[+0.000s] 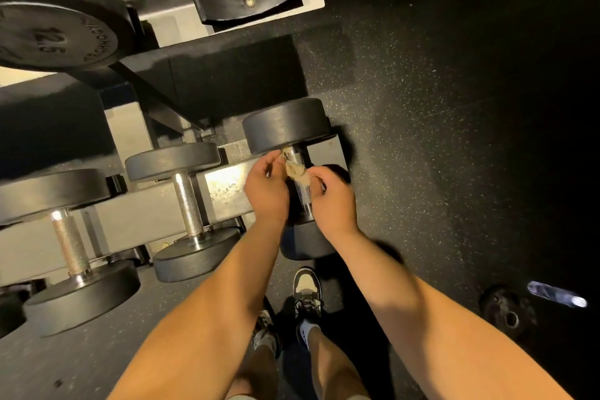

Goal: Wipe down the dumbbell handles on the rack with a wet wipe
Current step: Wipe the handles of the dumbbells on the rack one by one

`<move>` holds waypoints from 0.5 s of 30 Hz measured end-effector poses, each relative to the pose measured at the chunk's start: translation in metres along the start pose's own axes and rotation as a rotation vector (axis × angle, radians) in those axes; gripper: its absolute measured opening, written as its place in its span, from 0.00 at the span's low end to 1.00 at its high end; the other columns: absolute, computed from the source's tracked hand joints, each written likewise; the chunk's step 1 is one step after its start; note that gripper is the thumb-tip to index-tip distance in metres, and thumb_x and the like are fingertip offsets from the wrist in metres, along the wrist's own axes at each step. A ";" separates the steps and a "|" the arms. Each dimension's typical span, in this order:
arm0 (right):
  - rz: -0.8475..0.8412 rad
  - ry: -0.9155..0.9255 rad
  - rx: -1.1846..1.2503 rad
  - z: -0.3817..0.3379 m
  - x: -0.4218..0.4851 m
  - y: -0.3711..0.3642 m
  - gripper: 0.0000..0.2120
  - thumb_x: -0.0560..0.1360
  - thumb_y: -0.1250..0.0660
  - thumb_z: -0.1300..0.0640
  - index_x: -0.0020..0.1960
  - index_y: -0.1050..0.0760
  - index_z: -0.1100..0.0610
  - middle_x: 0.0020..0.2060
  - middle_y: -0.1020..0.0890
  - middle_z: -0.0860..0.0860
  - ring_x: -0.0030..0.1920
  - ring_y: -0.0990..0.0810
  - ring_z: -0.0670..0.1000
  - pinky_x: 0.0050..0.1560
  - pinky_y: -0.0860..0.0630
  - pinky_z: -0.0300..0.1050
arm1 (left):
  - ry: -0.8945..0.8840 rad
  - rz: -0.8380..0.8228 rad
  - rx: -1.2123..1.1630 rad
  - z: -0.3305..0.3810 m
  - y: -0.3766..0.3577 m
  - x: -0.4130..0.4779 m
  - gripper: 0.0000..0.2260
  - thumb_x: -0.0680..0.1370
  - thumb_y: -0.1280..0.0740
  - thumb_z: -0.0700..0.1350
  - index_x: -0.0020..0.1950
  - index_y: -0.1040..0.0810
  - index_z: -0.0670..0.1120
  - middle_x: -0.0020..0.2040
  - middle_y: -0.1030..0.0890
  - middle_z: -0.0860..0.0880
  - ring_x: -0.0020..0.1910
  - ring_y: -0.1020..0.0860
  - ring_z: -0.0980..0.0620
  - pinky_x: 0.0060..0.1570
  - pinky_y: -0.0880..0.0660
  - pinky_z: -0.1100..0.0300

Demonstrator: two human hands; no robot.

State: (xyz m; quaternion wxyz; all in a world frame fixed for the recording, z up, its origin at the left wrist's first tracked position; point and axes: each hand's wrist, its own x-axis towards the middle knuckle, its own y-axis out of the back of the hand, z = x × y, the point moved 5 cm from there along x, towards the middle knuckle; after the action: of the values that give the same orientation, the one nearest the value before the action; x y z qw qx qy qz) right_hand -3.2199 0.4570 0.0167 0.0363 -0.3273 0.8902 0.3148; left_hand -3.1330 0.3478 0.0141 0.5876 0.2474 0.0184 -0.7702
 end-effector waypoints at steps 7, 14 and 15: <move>0.029 -0.055 -0.105 0.010 -0.002 -0.004 0.12 0.79 0.37 0.54 0.60 0.22 0.43 0.53 0.16 0.47 0.51 0.19 0.55 0.49 0.21 0.55 | -0.041 -0.141 0.194 -0.020 -0.011 -0.012 0.14 0.83 0.34 0.43 0.69 0.20 0.44 0.62 0.17 0.49 0.55 0.21 0.59 0.52 0.29 0.76; -0.018 -0.116 -0.200 0.006 -0.009 -0.006 0.13 0.78 0.35 0.55 0.61 0.19 0.47 0.55 0.15 0.50 0.54 0.19 0.58 0.52 0.22 0.54 | 0.105 -0.224 0.319 -0.035 -0.004 -0.026 0.11 0.82 0.32 0.44 0.63 0.16 0.47 0.54 0.14 0.47 0.48 0.18 0.55 0.44 0.26 0.68; -0.017 -0.119 -0.209 0.005 -0.011 -0.005 0.13 0.78 0.35 0.56 0.60 0.18 0.48 0.54 0.15 0.51 0.53 0.19 0.59 0.53 0.22 0.54 | 0.129 -0.233 0.346 -0.037 -0.003 -0.027 0.10 0.82 0.32 0.45 0.61 0.15 0.47 0.52 0.13 0.47 0.45 0.19 0.55 0.41 0.27 0.67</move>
State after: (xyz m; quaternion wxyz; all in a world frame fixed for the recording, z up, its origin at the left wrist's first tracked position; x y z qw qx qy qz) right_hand -3.2085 0.4631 0.0129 0.0575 -0.3175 0.8459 0.4246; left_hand -3.1170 0.3851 -0.0084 0.4411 0.3894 -0.0478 -0.8072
